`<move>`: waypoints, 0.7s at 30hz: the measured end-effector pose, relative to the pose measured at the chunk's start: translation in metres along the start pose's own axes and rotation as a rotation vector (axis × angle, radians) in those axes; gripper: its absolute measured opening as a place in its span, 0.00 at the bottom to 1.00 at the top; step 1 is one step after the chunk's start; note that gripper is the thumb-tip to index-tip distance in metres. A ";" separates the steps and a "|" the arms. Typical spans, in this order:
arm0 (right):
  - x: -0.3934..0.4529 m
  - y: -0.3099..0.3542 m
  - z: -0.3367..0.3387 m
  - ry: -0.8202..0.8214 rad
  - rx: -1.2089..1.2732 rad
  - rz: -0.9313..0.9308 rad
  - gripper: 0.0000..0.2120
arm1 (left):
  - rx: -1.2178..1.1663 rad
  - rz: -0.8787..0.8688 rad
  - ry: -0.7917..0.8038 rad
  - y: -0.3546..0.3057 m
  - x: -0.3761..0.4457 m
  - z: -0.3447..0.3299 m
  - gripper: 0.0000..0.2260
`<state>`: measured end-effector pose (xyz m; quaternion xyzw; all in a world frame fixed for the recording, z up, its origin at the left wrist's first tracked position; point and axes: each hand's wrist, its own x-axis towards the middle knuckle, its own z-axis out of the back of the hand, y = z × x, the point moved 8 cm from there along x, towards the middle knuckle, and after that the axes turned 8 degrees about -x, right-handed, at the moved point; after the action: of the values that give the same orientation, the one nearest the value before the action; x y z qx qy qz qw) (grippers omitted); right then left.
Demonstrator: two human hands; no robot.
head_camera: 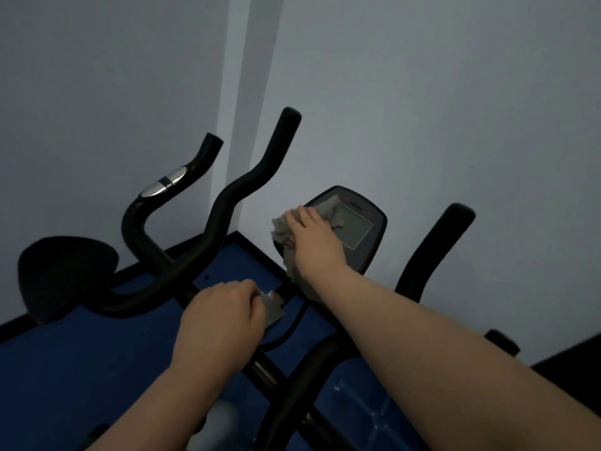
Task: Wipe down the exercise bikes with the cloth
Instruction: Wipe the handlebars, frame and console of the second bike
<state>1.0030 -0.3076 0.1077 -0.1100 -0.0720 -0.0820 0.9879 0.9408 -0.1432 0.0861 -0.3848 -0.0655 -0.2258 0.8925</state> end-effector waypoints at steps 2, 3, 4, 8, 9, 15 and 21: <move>-0.006 -0.005 0.016 0.079 0.018 -0.065 0.20 | -0.002 -0.021 0.000 -0.003 -0.001 0.001 0.09; -0.010 -0.009 0.025 0.109 0.040 -0.118 0.17 | -0.004 -0.023 0.004 -0.003 -0.001 0.002 0.09; -0.015 -0.012 0.034 0.122 0.081 -0.164 0.14 | -0.009 -0.019 0.013 -0.003 -0.001 0.002 0.09; -0.054 -0.020 0.078 -0.001 0.251 -0.198 0.09 | -0.145 0.096 0.066 0.001 -0.003 0.007 0.08; -0.066 -0.023 0.089 -0.040 0.273 -0.186 0.09 | -0.185 0.119 0.050 0.000 -0.005 0.013 0.08; -0.166 -0.057 0.143 -0.285 0.449 -0.143 0.10 | -0.256 0.006 -0.158 -0.061 -0.021 0.056 0.08; -0.289 -0.116 0.142 -0.368 0.506 -0.140 0.14 | -0.286 -0.161 -0.133 -0.183 -0.075 0.022 0.08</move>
<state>0.6828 -0.3446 0.2220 0.1314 -0.2747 -0.1079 0.9464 0.7925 -0.2109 0.1998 -0.5153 -0.1223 -0.2774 0.8016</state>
